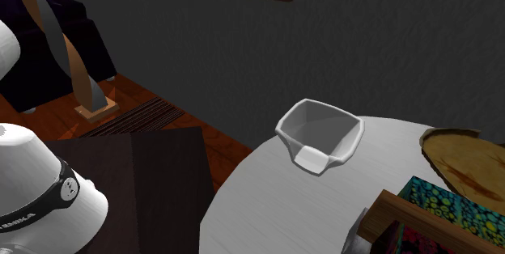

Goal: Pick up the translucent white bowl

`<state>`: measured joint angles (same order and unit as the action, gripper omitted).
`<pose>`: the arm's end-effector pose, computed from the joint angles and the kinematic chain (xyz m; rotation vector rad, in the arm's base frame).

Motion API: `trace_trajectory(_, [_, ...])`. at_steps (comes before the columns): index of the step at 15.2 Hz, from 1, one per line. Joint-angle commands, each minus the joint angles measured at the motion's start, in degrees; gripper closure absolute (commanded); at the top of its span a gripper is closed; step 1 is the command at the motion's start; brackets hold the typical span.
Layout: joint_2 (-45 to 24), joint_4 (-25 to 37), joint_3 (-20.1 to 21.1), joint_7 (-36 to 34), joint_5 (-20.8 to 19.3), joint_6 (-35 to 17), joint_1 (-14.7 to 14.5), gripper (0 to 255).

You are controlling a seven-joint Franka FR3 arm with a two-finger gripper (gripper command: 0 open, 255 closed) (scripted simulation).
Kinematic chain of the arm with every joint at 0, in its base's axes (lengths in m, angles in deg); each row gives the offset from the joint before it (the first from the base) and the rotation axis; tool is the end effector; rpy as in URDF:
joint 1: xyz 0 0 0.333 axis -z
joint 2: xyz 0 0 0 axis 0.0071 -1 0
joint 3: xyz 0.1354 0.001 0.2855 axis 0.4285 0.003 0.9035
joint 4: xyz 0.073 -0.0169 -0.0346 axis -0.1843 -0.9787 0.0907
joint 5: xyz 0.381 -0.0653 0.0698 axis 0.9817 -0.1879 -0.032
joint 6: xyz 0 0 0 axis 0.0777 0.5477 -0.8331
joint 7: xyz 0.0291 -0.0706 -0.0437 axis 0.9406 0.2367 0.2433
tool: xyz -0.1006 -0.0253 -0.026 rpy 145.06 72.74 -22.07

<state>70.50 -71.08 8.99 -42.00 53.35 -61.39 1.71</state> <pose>0.3053 -0.0245 0.5669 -3.0601 -0.0932 0.0470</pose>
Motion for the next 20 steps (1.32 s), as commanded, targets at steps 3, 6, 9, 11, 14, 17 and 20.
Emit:
trace_trajectory(3, [-2.0,-1.6,1.4,0.5,-0.2,-4.2,-1.1,0])
trace_trajectory(6, [-5.5,-3.6,3.5,1.1,-0.7,-10.4,-2.6,0])
trace_trajectory(9, [-9.7,-5.0,5.7,1.5,-1.5,-16.7,-4.0,0])
trace_trajectory(11, [-12.8,-5.5,7.1,1.6,-2.2,-20.9,-4.8,0])
trace_trajectory(14, [-17.9,-5.9,9.3,1.3,-3.8,-27.0,-5.8,0])
trace_trajectory(17, [-23.6,-5.6,11.6,0.6,-6.0,-32.8,-6.4,0])
trace_trajectory(20, [-29.6,-4.6,13.9,-0.8,-9.2,-38.3,-6.6,0])
